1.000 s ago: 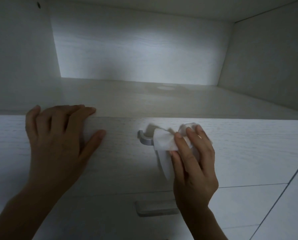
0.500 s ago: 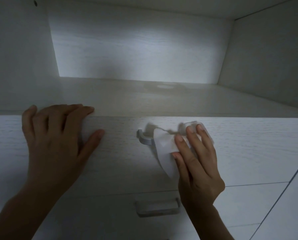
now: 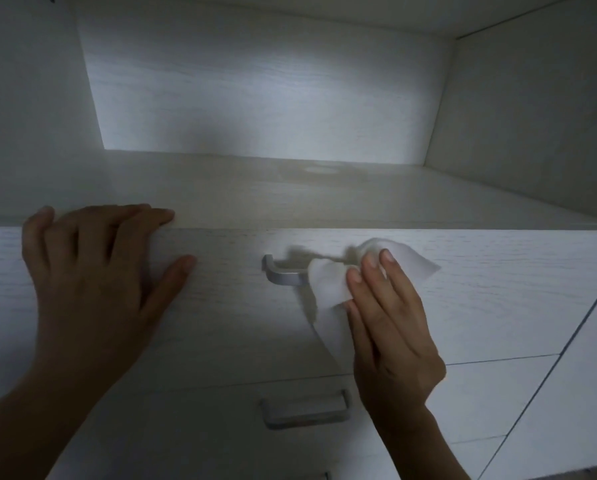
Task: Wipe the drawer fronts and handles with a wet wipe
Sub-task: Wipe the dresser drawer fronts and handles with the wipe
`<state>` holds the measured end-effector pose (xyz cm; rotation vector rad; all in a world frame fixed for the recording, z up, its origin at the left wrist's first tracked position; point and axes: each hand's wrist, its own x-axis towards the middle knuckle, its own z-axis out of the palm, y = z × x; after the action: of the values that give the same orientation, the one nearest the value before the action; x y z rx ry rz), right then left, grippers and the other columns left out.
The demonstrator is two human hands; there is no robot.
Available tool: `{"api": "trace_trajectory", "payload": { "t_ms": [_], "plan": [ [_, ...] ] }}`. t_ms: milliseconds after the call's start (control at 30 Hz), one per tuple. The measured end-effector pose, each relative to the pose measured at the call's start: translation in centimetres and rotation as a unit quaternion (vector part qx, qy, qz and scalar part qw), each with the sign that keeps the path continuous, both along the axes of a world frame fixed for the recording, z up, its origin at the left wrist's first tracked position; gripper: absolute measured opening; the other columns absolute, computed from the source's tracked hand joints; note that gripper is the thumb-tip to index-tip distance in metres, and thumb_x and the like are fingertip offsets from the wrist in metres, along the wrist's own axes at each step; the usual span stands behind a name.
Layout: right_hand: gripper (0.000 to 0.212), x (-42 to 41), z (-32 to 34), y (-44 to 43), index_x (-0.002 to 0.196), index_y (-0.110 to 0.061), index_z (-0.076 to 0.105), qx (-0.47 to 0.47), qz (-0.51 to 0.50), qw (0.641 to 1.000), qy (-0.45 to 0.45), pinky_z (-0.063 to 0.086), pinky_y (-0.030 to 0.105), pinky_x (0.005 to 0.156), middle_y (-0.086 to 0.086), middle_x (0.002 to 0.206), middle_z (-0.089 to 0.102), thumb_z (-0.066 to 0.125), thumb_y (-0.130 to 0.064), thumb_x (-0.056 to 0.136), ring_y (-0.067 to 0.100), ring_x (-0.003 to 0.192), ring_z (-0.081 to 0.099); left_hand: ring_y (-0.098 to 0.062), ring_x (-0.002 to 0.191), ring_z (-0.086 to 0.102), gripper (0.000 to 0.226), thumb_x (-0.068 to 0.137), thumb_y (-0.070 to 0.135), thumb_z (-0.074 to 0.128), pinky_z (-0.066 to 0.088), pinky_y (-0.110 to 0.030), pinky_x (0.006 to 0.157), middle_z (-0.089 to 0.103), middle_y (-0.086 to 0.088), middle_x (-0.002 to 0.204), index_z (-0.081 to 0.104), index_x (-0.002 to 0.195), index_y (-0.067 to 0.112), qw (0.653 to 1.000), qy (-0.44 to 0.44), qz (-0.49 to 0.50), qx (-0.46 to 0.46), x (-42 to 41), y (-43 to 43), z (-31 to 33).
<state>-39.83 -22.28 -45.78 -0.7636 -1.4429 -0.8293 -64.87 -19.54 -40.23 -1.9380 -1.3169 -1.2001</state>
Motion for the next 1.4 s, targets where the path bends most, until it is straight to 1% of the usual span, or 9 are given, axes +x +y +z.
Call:
{"api": "trace_trajectory", "payload": {
  "t_ms": [100,267,667,800,900,1000,1100,1267,1400],
  "plan": [
    [0.021,-1.0,0.5,0.2,0.111,0.004,0.06,0.0,-0.007,1.0,-0.016,0.041,0.042,0.108,0.021,0.12,0.059,0.051,-0.011,0.1,0.034,0.124,0.051,-0.051,0.111,0.051,0.055,0.1,0.058,0.034,0.035,-0.073,0.098,0.054,-0.024,0.121,0.049,0.126,0.012,1.0,-0.007,-0.003,0.009,0.0,0.0,0.0],
    [0.019,-0.7,1.2,0.1,0.114,0.0,0.06,0.0,0.011,0.998,-0.064,0.041,0.029,0.106,0.018,0.122,0.06,0.056,-0.009,0.098,0.026,0.124,0.054,-0.051,0.111,0.051,0.057,0.099,0.058,0.033,0.035,-0.073,0.098,0.054,-0.024,0.121,0.05,0.126,0.011,1.0,-0.004,-0.003,0.003,0.0,-0.1,0.1],
    [0.018,-1.1,0.7,0.1,0.114,0.0,0.061,0.011,-0.002,0.999,-0.048,0.041,0.027,0.106,0.015,0.122,0.06,0.056,-0.008,0.098,0.023,0.125,0.053,-0.049,0.109,0.051,0.059,0.101,0.056,0.033,0.036,-0.072,0.097,0.055,-0.024,0.12,0.054,0.125,0.007,1.0,0.005,0.011,0.011,0.0,0.1,-0.1],
    [0.031,-3.2,1.6,0.9,0.12,0.0,0.061,-0.005,0.031,0.996,-0.087,0.045,0.028,0.103,0.015,0.129,0.057,0.067,-0.003,0.09,0.019,0.13,0.05,-0.05,0.112,0.049,0.061,0.1,0.059,0.033,0.036,-0.071,0.099,0.053,-0.024,0.122,0.053,0.127,0.008,1.0,-0.009,-0.004,-0.004,-0.2,0.2,-0.1],
    [0.028,-4.7,2.3,1.5,0.116,-0.001,0.066,0.003,0.039,0.996,-0.083,0.049,0.03,0.099,0.014,0.125,0.062,0.071,-0.003,0.088,0.021,0.121,0.058,-0.048,0.115,0.048,0.06,0.099,0.058,0.035,0.035,-0.069,0.102,0.052,-0.022,0.123,0.053,0.128,0.009,1.0,-0.011,-0.005,-0.01,-0.3,0.3,-0.2],
    [0.034,-4.5,2.4,1.5,0.116,-0.001,0.066,0.003,0.033,0.995,-0.096,0.046,0.029,0.103,0.014,0.123,0.063,0.075,0.0,0.083,0.022,0.119,0.059,-0.046,0.116,0.048,0.06,0.099,0.059,0.035,0.035,-0.067,0.103,0.052,-0.02,0.124,0.053,0.129,0.01,1.0,-0.009,-0.005,-0.012,-0.3,0.2,-0.2],
    [0.032,-2.8,2.2,1.1,0.117,-0.002,0.065,0.002,0.026,0.994,-0.105,0.046,0.028,0.102,0.014,0.123,0.063,0.072,-0.003,0.086,0.02,0.118,0.06,-0.048,0.114,0.049,0.061,0.098,0.06,0.033,0.035,-0.069,0.102,0.054,-0.022,0.123,0.052,0.128,0.01,1.0,-0.011,-0.01,-0.017,-0.3,0.2,0.0],
    [0.026,-0.4,1.8,0.3,0.119,-0.002,0.061,-0.003,0.012,0.998,-0.064,0.044,0.029,0.102,0.015,0.123,0.062,0.064,-0.008,0.093,0.021,0.121,0.058,-0.05,0.109,0.051,0.061,0.099,0.058,0.033,0.035,-0.072,0.098,0.056,-0.025,0.12,0.054,0.125,0.007,1.0,0.013,0.008,0.008,-0.2,0.1,-0.1],
    [0.025,-2.7,2.5,0.7,0.118,-0.001,0.062,-0.003,0.025,0.995,-0.1,0.046,0.027,0.1,0.013,0.124,0.062,0.065,-0.008,0.093,0.019,0.115,0.062,-0.049,0.108,0.051,0.059,0.1,0.056,0.034,0.035,-0.072,0.097,0.055,-0.024,0.118,0.054,0.126,0.008,1.0,0.007,0.013,0.018,-0.2,0.3,-0.2]
  ]
}}
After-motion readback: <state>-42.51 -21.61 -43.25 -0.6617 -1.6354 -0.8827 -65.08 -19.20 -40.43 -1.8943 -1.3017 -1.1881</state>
